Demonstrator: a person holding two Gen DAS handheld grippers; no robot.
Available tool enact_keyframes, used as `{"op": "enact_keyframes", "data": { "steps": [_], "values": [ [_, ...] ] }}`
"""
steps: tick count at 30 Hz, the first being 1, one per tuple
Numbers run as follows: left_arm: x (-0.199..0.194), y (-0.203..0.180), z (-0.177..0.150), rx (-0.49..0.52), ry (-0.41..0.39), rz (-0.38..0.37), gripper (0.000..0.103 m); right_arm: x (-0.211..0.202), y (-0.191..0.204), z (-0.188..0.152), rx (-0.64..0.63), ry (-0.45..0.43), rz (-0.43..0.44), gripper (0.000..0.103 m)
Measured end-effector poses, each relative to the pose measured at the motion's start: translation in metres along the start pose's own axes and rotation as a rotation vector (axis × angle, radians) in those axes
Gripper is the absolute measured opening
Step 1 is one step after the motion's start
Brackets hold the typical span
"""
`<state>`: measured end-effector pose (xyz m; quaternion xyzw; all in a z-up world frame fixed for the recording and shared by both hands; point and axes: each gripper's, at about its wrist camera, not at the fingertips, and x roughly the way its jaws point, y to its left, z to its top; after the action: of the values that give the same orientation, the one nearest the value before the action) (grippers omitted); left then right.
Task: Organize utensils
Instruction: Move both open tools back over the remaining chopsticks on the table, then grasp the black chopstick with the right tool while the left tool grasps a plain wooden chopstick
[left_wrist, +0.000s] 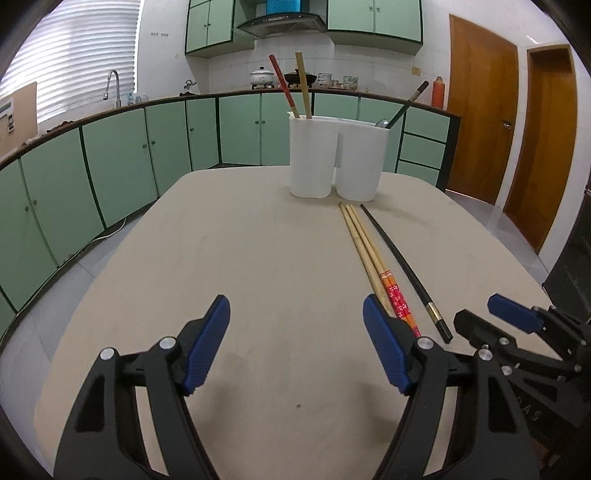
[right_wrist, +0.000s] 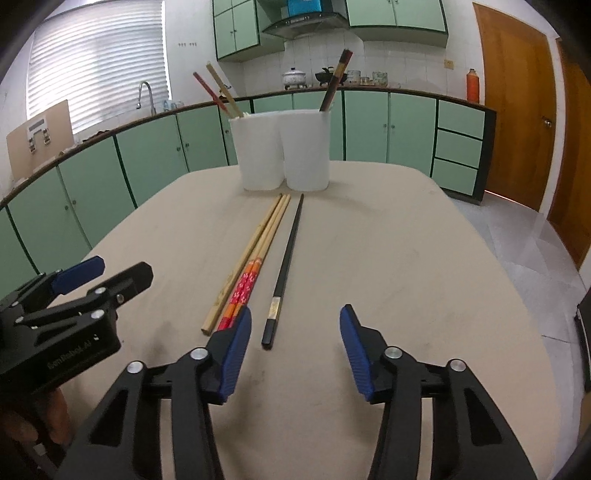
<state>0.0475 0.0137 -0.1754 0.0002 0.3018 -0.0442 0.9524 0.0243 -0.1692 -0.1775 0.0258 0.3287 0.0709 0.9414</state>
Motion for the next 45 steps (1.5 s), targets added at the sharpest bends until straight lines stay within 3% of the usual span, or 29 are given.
{"op": "enact_keyframes", "data": {
  "steps": [17,22,31,45],
  "values": [
    [0.005,-0.005,-0.004,0.004,0.021,-0.007,0.072,0.018,0.006,0.001,-0.021,0.092,-0.013,0.028],
    [0.006,-0.009,-0.005,0.008,0.026,-0.007,0.072,0.019,0.005,0.0,-0.02,0.091,-0.011,0.006],
    [0.011,-0.025,-0.008,0.023,0.068,-0.054,0.072,0.014,-0.004,0.0,0.027,0.082,-0.004,0.006],
    [0.026,-0.044,-0.012,0.055,0.156,-0.078,0.061,0.005,-0.023,0.005,0.064,0.042,-0.004,0.006]
  ]
}}
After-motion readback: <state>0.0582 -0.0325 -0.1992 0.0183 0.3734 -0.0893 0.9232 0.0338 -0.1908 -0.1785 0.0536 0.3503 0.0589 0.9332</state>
